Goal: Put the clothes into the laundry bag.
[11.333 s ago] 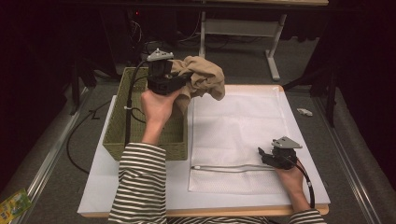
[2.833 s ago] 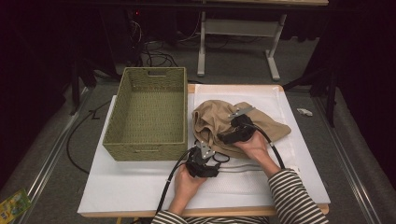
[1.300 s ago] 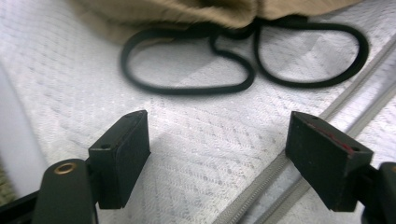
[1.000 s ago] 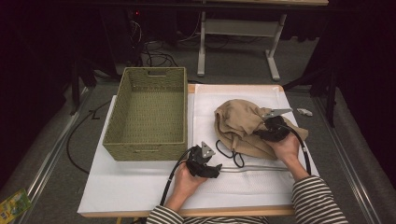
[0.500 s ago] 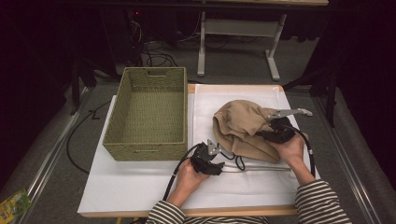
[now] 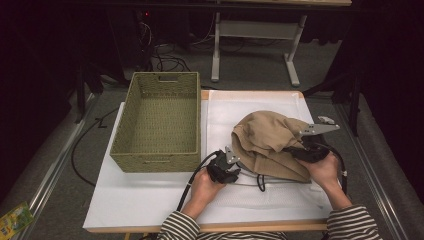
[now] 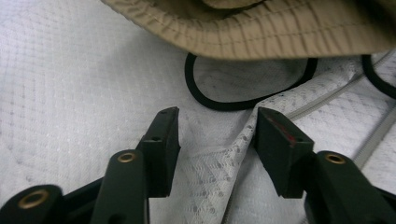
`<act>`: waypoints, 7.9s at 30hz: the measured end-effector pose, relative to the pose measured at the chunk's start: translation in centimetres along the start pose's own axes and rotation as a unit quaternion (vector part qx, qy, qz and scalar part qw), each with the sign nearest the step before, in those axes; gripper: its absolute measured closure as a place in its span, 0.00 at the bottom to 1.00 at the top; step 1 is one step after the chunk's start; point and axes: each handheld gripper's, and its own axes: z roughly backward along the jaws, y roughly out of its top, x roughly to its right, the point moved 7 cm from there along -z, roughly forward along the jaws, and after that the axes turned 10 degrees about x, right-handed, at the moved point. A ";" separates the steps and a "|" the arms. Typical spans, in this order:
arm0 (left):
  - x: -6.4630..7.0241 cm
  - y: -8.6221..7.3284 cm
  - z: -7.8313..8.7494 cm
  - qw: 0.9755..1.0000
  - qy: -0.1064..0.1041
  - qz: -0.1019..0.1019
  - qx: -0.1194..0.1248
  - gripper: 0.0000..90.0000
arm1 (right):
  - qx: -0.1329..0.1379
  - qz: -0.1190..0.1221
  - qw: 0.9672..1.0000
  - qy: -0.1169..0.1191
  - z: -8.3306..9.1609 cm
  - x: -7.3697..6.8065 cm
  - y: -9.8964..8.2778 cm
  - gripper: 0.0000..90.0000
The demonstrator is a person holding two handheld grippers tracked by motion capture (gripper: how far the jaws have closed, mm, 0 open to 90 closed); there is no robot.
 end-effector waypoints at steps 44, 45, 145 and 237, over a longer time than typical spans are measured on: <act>-2.9 9.3 1.4 0.988 -0.037 0.129 0.079 0.99 | -0.029 0.073 0.994 0.078 1.9 -4.0 -6.2 0.85; -2.8 9.5 1.4 0.988 -0.039 0.129 0.080 0.99 | -0.037 0.076 0.994 0.075 1.5 -4.1 -6.4 0.85; -2.1 10.1 3.3 0.987 -0.063 0.100 0.109 0.99 | -0.021 0.005 0.998 -0.058 -2.8 1.0 -1.1 0.31; -1.4 9.9 3.0 0.986 -0.068 0.104 0.108 0.99 | -0.070 0.107 0.991 0.039 -5.2 -7.8 -6.1 0.69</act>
